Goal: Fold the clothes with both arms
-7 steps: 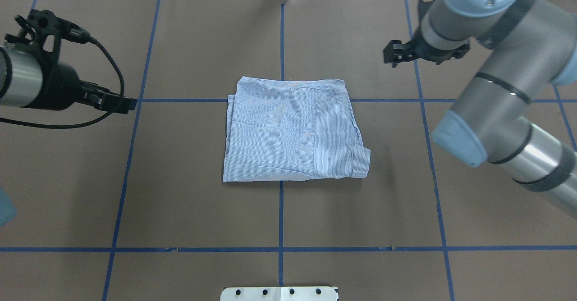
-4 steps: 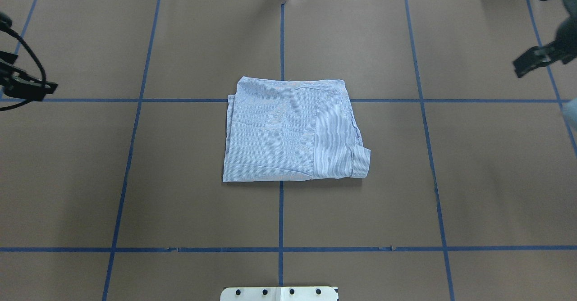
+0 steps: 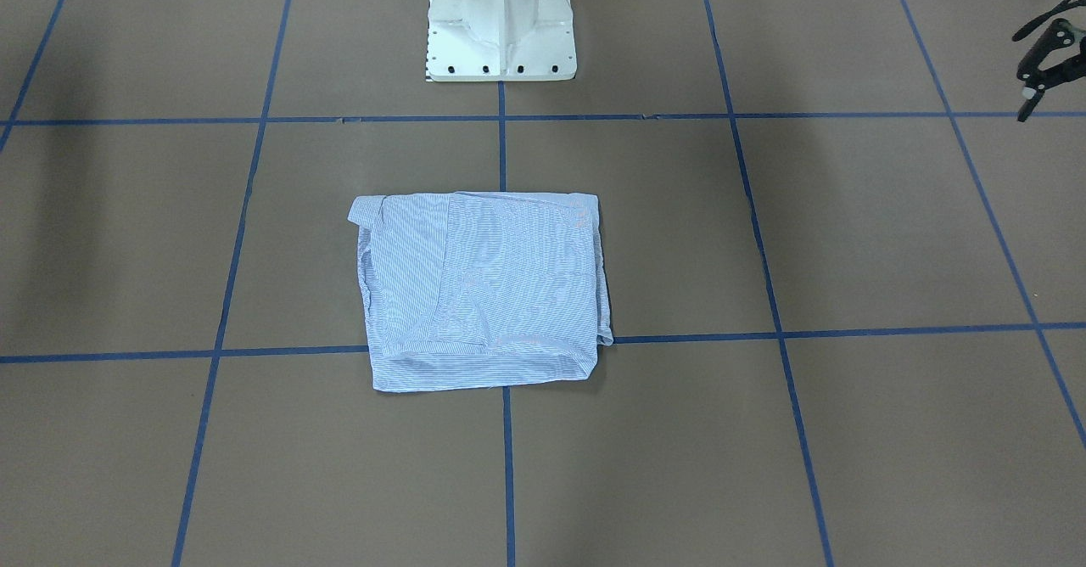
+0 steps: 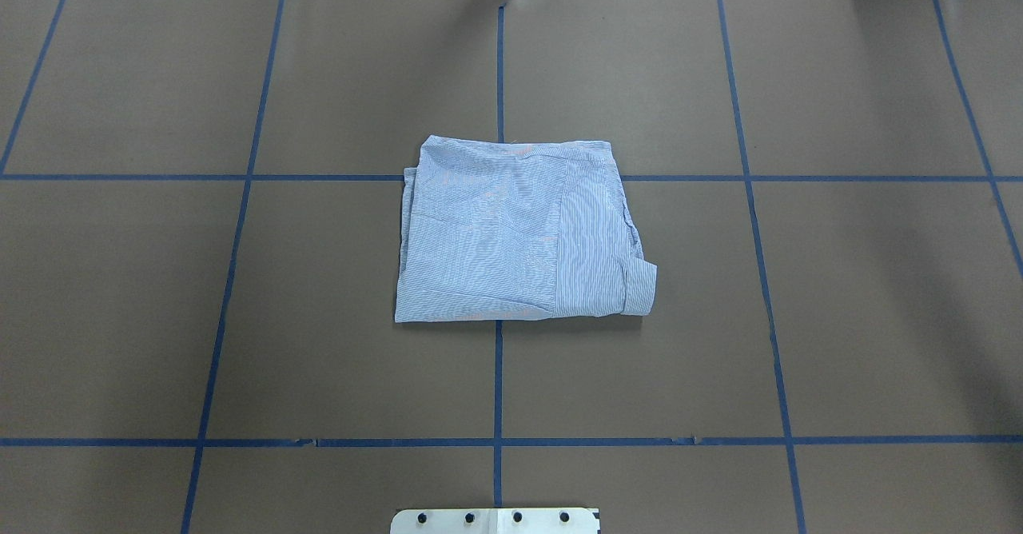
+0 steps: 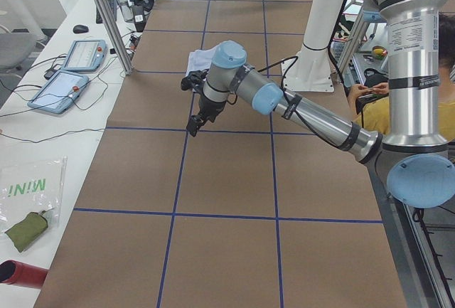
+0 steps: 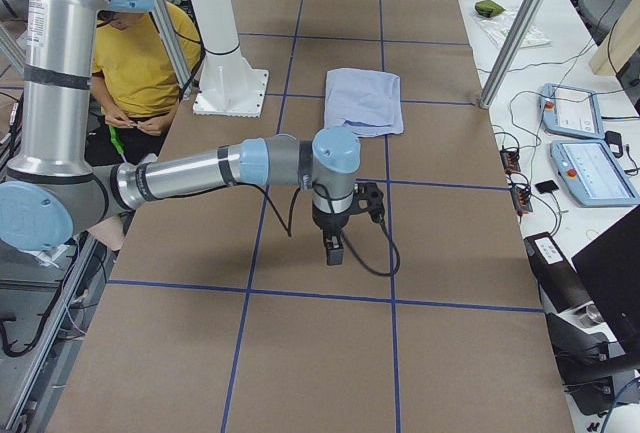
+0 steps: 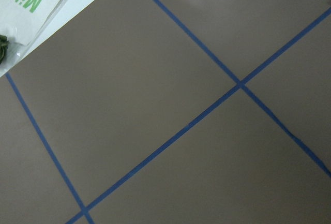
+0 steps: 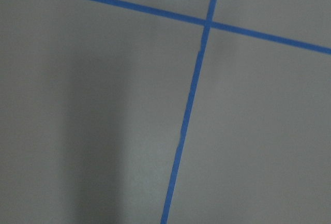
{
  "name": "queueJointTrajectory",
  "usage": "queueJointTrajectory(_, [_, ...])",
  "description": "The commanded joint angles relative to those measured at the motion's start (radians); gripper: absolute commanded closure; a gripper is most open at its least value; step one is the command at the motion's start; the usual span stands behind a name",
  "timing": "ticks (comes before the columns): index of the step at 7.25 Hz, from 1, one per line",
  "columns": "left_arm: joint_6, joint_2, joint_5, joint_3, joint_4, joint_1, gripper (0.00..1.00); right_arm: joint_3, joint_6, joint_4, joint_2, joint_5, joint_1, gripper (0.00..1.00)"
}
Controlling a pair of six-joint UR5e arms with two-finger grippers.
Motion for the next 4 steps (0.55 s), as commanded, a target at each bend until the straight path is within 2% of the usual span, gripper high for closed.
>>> queueJointTrajectory(1, [0.011, 0.025, -0.017, 0.123, -0.008, -0.109, 0.0, -0.033, 0.011, 0.148, -0.107, 0.026, 0.027, 0.0])
queueJointTrajectory(3, [0.014, 0.054, -0.136, 0.149, 0.02, -0.134, 0.0, -0.049, 0.132, 0.279, -0.162, 0.02, 0.025, 0.0])
queueJointTrajectory(4, [0.008, 0.056, -0.151, 0.163, 0.049, -0.134, 0.0, -0.047, 0.138, 0.327, -0.182, 0.017, 0.027, 0.0])
